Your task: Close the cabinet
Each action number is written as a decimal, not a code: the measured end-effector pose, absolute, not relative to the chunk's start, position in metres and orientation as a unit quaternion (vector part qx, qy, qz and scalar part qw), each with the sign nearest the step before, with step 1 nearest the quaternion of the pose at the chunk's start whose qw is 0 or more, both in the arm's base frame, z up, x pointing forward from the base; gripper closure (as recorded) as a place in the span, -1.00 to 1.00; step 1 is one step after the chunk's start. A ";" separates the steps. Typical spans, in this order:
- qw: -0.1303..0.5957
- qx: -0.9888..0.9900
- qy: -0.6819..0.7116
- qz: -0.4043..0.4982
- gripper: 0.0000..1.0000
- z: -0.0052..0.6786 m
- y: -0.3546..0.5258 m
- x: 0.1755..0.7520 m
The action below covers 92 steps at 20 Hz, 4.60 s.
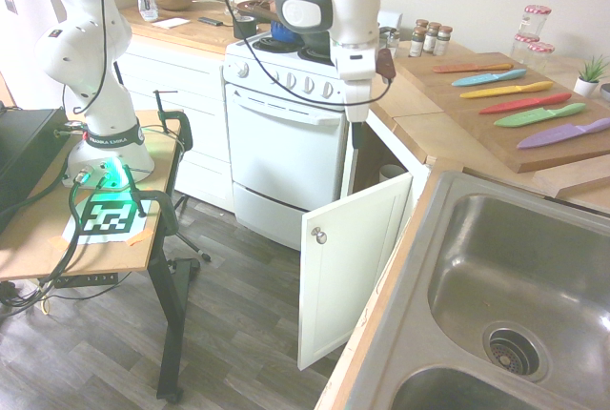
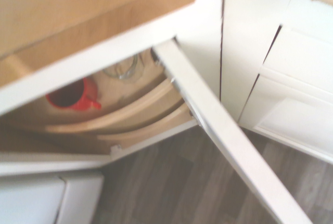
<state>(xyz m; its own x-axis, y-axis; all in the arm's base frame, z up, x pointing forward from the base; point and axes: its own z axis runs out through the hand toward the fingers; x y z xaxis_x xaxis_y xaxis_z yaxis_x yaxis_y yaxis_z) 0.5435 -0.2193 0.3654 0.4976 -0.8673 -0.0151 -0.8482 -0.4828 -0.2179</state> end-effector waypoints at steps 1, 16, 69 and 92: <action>0.104 -0.854 0.508 -0.043 -1.00 0.358 -0.226 0.549; 0.120 -0.787 0.605 -0.005 -1.00 0.257 -0.305 0.556; 0.045 -0.810 0.585 0.001 1.00 0.159 -0.289 0.548; -0.101 -0.899 0.424 -0.052 1.00 0.212 0.008 0.617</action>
<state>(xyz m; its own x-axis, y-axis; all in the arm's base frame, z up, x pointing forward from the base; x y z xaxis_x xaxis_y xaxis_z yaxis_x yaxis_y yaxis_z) 0.6174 0.0077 0.2118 0.6351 -0.7516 0.1779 -0.7724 -0.6202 0.1371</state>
